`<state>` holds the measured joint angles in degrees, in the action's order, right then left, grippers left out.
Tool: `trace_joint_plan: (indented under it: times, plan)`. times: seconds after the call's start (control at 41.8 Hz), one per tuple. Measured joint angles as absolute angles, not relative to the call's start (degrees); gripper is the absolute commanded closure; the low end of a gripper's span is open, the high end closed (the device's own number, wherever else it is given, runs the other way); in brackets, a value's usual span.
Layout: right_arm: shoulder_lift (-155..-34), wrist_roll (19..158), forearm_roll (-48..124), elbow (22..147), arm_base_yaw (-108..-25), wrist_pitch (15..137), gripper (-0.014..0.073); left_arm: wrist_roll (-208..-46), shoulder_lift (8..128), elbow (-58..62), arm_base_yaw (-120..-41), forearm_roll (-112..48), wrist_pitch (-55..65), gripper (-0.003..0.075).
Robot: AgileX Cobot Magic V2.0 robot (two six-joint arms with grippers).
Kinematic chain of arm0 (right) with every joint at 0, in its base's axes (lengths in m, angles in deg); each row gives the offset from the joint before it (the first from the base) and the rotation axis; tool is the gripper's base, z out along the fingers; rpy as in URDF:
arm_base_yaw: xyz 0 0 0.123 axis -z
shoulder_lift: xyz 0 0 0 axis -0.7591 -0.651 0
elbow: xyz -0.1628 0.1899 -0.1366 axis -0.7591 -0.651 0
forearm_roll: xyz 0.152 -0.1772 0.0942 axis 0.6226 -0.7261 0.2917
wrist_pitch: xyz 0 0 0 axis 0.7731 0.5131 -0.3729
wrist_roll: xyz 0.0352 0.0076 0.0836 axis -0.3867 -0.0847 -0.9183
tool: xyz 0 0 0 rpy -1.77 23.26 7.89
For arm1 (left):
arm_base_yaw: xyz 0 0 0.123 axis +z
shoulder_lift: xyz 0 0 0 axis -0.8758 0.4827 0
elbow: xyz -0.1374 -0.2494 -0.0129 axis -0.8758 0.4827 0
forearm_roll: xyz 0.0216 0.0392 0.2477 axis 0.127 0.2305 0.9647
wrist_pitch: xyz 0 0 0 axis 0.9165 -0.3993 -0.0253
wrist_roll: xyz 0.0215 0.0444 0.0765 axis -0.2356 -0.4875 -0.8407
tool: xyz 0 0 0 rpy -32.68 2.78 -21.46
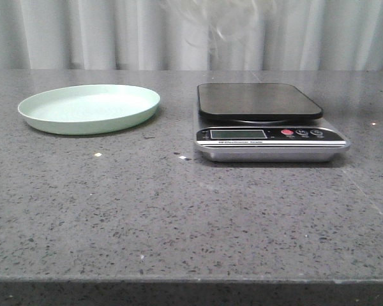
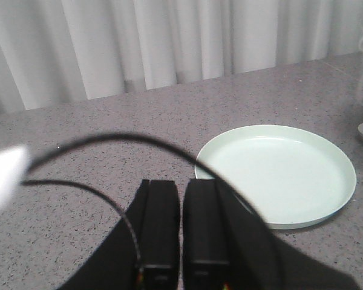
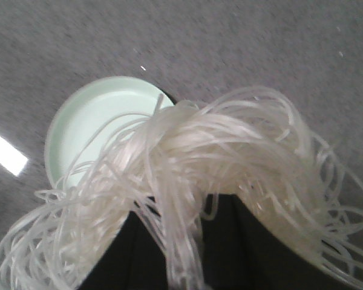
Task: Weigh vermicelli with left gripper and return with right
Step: 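Lift the vermicelli with the right gripper and carry it toward the plate, then lower the vermicelli onto the pale green plate and open the right gripper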
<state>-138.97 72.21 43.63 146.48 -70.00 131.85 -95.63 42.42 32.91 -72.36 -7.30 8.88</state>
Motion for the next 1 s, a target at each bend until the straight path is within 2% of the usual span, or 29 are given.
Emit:
trace_joint_plan:
  times: [0.263,0.574,1.004]
  plan:
    - [-139.6,73.3,51.5,148.6,-73.9,123.6,0.0443,-95.6,42.4,32.9,-72.4,-7.3,8.9,0.0583]
    - [-149.1,75.3,52.0,148.7,-81.4,115.0,0.0443,-95.6,42.4,32.9,-72.4,-7.3,8.8,0.0583]
    - [-161.4,77.8,52.0,148.7,-82.6,113.0,0.0443,-95.6,42.4,32.9,-72.4,-7.3,8.8,0.0583]
